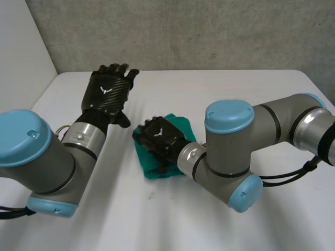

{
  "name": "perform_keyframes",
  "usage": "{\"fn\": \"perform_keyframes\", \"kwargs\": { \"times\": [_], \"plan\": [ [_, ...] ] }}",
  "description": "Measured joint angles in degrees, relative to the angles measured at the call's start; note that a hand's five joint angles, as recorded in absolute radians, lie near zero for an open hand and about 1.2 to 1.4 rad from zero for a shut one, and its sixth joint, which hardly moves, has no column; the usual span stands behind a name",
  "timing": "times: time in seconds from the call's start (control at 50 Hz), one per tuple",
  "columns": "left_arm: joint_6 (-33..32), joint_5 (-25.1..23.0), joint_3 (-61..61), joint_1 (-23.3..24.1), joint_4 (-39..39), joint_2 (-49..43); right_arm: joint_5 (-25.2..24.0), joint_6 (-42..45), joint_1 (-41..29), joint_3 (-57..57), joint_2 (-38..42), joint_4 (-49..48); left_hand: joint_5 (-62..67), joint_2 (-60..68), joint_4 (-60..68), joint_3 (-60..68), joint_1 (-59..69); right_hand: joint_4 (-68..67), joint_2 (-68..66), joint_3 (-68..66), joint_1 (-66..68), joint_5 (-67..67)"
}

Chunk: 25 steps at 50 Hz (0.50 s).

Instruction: Fold the towel.

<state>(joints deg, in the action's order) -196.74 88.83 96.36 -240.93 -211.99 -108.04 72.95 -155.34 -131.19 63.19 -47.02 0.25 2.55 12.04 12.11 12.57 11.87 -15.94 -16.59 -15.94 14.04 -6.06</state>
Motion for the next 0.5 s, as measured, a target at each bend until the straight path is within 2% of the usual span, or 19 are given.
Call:
{"fn": "perform_keyframes", "kwargs": {
  "times": [0.1,0.16,0.24,0.28,0.38,0.4,0.46,0.5],
  "plan": [
    [2.4,0.0,-4.6,2.7,0.6,-4.0,5.6,-8.7,4.4,0.8,-4.3,-0.5,0.0,0.1,0.1,0.0,0.1,2.9,4.0,3.9,-2.6,2.7],
    [4.7,-0.1,-8.1,4.3,2.4,-7.3,7.1,-12.8,8.0,1.9,-6.6,-0.4,0.2,0.1,0.1,0.1,0.1,2.9,4.0,3.9,-2.6,2.7],
    [8.0,0.1,-12.2,5.7,6.7,-11.3,7.1,-15.3,11.0,2.6,-7.7,0.6,0.2,0.5,0.3,0.3,0.3,2.9,4.0,3.9,-2.6,2.7],
    [10.7,0.5,-15.3,6.3,11.4,-14.5,6.3,-16.1,12.4,2.5,-7.4,2.1,0.3,1.5,1.4,0.9,1.6,2.9,4.0,3.9,-2.6,2.7],
    [14.9,4.7,-19.6,6.7,21.8,-19.9,4.6,-16.0,13.3,-1.2,-1.0,6.5,2.0,2.1,2.3,1.6,2.3,2.9,4.0,3.9,-2.6,2.7],
    [14.9,4.7,-19.6,6.7,21.8,-19.9,4.6,-16.0,13.3,-1.2,-1.0,6.5,2.0,2.1,2.3,1.6,2.3,2.9,4.0,3.9,-2.6,2.7],
    [15.6,9.5,-20.2,6.5,26.4,-21.9,4.2,-14.8,13.2,-5.2,4.6,10.5,2.0,2.1,2.3,1.6,2.3,2.9,4.0,3.9,-2.6,2.7],
    [15.6,10.1,-20.1,6.5,26.8,-22.0,4.1,-14.4,13.1,-5.8,5.2,11.2,2.0,2.1,2.3,1.6,2.3,2.9,4.0,3.9,-2.6,2.7]
  ]
}}
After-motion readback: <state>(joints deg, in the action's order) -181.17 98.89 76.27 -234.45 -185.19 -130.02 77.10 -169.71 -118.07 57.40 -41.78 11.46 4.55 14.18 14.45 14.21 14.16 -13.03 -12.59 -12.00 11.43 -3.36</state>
